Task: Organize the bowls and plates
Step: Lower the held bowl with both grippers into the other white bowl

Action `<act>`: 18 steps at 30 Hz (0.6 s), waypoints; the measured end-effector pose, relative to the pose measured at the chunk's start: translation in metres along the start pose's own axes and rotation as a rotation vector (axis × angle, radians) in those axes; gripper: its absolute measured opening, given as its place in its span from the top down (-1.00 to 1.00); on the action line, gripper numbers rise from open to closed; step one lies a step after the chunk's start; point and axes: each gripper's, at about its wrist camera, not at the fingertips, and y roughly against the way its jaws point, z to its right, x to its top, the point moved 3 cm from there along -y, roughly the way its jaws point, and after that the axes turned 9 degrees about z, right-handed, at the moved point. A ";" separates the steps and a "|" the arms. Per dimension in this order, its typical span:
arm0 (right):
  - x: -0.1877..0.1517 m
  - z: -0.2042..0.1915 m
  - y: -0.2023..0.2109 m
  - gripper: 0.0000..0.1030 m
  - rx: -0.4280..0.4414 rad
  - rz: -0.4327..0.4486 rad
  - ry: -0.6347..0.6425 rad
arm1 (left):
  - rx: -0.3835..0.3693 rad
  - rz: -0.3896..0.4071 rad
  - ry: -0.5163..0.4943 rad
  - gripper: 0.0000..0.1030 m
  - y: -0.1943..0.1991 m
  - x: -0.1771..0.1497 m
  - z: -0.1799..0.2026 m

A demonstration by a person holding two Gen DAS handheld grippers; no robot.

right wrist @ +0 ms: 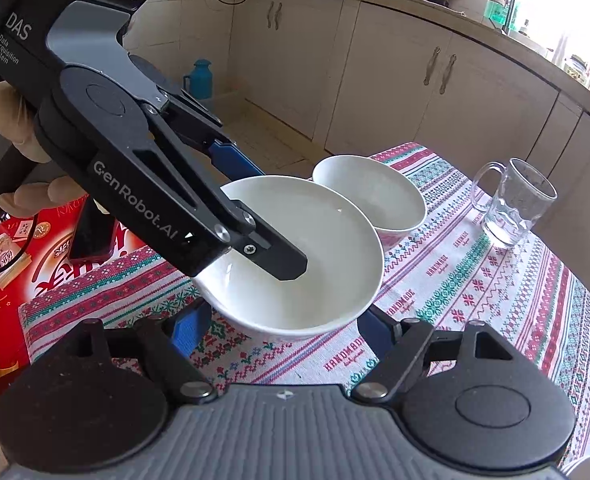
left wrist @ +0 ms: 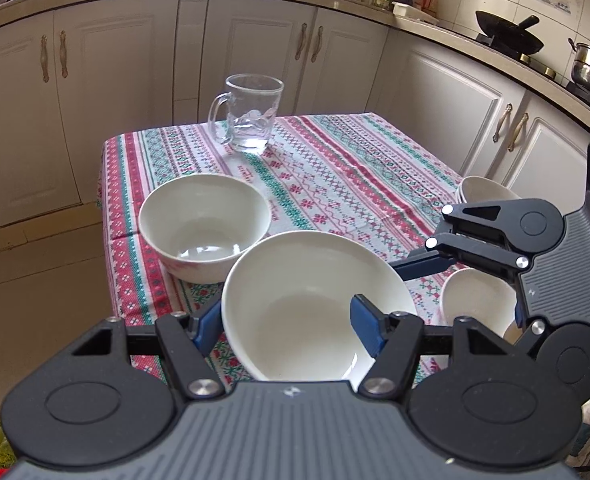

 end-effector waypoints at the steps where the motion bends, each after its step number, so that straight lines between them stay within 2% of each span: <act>1: 0.000 0.001 0.004 -0.62 -0.003 0.004 -0.002 | -0.003 0.002 -0.004 -0.27 0.001 0.002 0.004; 18: -0.021 0.015 0.077 -0.62 -0.080 0.055 -0.040 | -0.066 0.020 -0.108 -0.27 0.006 0.023 0.078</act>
